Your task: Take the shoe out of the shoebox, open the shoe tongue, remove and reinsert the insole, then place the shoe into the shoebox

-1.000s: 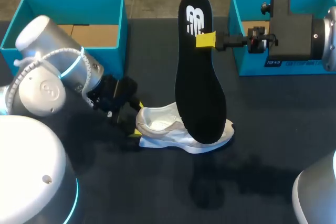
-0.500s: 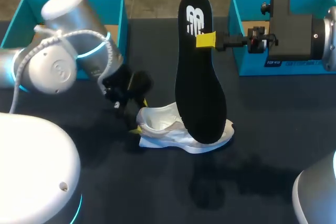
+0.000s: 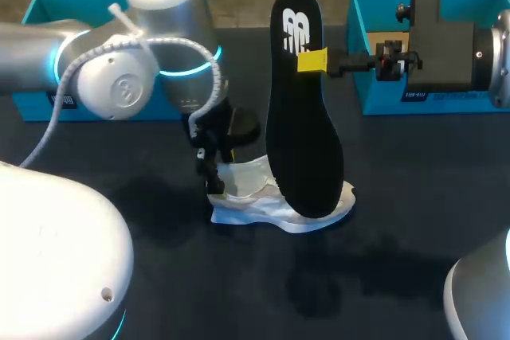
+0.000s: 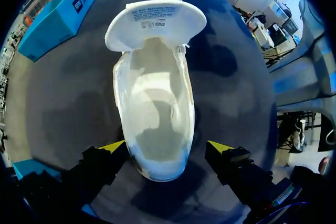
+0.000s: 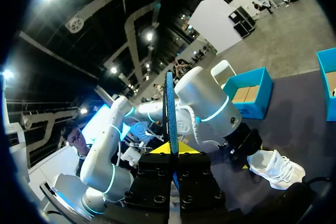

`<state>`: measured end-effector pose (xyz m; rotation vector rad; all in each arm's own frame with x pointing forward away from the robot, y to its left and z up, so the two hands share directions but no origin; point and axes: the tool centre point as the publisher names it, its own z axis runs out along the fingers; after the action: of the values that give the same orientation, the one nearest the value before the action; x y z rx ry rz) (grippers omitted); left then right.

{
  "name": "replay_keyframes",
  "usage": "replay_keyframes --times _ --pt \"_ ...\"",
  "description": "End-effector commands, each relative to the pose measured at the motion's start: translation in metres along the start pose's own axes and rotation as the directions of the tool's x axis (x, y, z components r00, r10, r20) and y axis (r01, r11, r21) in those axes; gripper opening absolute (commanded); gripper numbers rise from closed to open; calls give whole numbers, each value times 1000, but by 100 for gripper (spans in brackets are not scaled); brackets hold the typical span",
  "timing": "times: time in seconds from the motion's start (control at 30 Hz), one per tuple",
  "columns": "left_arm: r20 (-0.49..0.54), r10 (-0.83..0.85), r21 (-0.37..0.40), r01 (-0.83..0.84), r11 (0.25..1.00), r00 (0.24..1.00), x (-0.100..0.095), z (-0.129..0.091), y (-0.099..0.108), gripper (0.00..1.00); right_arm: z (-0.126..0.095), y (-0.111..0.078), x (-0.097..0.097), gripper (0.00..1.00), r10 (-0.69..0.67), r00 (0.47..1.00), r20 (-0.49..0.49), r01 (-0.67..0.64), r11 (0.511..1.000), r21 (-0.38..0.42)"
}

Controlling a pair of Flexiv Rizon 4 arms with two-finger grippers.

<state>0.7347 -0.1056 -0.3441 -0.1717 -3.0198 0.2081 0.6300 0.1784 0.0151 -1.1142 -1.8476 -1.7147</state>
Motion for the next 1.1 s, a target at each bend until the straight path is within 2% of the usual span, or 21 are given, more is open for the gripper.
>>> replay_keyframes --times 0.03,0.83,1.1 --pt "4 -4 -109 5 994 1000 -2 -3 -4 100 0 -8 11 0 2 1000 11 -1 998 -64" --pt "23 -17 -102 19 995 1000 0 -8 -6 100 0 -8 11 0 2 1000 11 -1 998 -64" --pt "54 -27 -75 31 997 998 -18 -15 -15 100 0 -8 11 0 2 1000 11 -1 998 -64"
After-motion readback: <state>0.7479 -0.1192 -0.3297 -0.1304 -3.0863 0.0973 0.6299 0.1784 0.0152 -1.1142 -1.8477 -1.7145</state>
